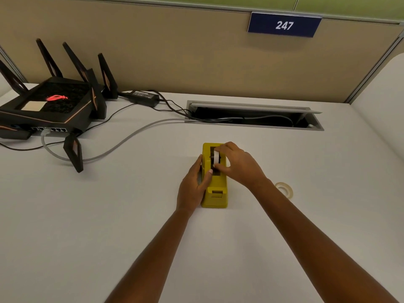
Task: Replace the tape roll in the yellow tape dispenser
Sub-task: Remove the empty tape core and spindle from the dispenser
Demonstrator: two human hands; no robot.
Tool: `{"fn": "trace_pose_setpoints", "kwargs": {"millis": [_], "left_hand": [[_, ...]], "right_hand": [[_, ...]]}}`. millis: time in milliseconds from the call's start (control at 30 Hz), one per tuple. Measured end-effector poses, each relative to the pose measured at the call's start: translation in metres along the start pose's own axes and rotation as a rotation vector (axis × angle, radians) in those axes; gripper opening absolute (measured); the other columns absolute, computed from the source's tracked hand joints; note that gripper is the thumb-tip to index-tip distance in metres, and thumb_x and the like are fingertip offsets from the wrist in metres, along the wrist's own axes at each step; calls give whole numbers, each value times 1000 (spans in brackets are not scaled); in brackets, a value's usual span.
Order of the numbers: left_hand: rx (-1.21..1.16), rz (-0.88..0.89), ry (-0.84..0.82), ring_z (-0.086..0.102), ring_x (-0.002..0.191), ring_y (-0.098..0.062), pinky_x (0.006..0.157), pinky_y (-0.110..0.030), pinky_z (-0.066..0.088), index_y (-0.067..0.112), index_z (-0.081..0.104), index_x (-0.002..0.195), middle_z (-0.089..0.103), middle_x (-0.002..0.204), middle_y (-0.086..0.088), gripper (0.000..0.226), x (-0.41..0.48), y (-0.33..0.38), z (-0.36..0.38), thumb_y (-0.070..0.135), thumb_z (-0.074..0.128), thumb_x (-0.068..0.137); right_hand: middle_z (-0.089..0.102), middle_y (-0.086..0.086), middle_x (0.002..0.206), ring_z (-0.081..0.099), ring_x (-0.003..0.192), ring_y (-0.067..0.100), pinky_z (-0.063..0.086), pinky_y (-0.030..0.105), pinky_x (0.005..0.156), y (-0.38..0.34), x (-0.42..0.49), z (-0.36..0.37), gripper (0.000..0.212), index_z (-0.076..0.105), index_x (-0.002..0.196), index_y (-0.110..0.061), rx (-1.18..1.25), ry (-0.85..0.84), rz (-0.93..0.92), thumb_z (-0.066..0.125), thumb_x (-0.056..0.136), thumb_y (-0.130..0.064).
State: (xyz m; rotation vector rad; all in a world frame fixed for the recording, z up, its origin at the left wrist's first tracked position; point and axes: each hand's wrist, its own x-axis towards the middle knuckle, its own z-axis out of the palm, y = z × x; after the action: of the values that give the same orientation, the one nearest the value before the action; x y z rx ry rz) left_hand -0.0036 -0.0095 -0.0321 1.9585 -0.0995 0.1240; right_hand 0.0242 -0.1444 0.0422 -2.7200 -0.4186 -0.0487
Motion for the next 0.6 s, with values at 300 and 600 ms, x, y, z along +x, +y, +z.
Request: {"fn": "trace_pose_setpoints", "kwargs": {"millis": [300,600], "left_hand": [[-4,-4,7,50,121,-25,92,-29,41,22,28,138,48,138,-6,49,0,1,0,31,42,92],[-2,2,9,51,121,-25,93,-28,41,21,29,138,49,137,-6,49,-1,2,-1,31,43,92]], "right_hand": [[44,13,135,56,106,32,49,36,84,-4,-3,-1,53,39,128,-11,-25,-2,-14,60,83,-30],[42,13,132,56,104,32,51,38,82,-13,1,-1,55,42,124,-9,-106,-25,39,64,79,-32]]}}
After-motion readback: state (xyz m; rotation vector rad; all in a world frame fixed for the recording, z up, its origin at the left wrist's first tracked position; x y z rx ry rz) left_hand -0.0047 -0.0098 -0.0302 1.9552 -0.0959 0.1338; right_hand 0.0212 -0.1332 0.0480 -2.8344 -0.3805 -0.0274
